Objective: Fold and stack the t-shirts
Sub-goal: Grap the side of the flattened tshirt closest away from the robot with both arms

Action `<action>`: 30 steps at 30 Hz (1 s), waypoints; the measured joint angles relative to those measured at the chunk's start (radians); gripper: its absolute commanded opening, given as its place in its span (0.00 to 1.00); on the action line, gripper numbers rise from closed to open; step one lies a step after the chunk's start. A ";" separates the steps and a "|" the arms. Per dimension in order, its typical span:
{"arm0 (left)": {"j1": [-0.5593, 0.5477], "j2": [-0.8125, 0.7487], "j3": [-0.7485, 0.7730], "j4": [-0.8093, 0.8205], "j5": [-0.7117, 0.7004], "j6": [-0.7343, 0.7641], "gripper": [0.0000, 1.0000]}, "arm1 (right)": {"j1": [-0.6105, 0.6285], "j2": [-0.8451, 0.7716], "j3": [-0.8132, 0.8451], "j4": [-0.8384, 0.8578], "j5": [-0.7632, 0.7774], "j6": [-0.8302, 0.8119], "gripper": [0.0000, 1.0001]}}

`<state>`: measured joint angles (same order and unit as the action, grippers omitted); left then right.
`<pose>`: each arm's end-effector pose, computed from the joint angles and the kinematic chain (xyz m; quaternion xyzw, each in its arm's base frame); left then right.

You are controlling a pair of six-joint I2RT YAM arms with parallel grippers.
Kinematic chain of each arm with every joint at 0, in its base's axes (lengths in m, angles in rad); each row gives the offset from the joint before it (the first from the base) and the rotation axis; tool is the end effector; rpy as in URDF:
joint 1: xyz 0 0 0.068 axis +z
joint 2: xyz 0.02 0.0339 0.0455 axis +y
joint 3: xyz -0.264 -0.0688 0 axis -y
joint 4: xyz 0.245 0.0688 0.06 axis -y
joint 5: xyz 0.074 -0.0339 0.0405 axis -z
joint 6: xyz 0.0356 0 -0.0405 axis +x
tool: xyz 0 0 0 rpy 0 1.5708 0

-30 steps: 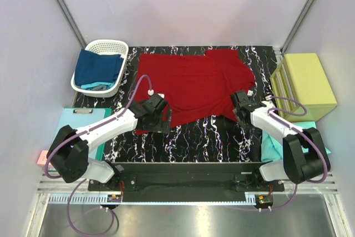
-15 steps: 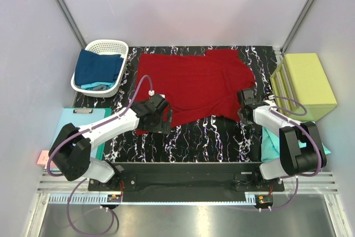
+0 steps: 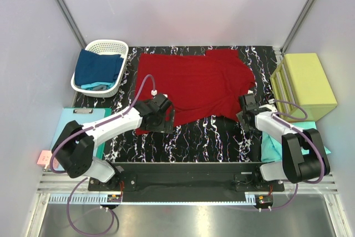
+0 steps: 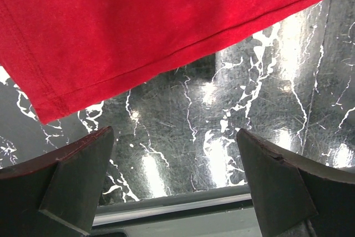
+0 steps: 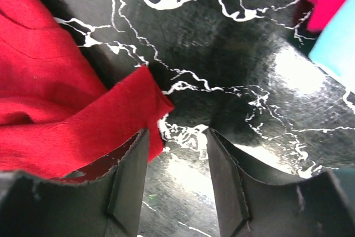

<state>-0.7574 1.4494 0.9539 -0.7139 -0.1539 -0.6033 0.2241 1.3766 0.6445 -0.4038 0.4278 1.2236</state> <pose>0.2004 -0.1820 0.2097 0.0617 0.9790 -0.0539 0.1869 0.2336 0.0381 0.1569 0.4975 0.8156 -0.0157 0.2952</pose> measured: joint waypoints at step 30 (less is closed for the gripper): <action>-0.038 0.022 0.006 0.001 0.000 -0.031 0.99 | 0.000 0.013 -0.024 0.149 -0.089 -0.064 0.55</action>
<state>-0.7956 1.4715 0.9604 -0.7132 -0.1543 -0.6346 0.2245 1.3891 0.6201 -0.2550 0.3393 1.1599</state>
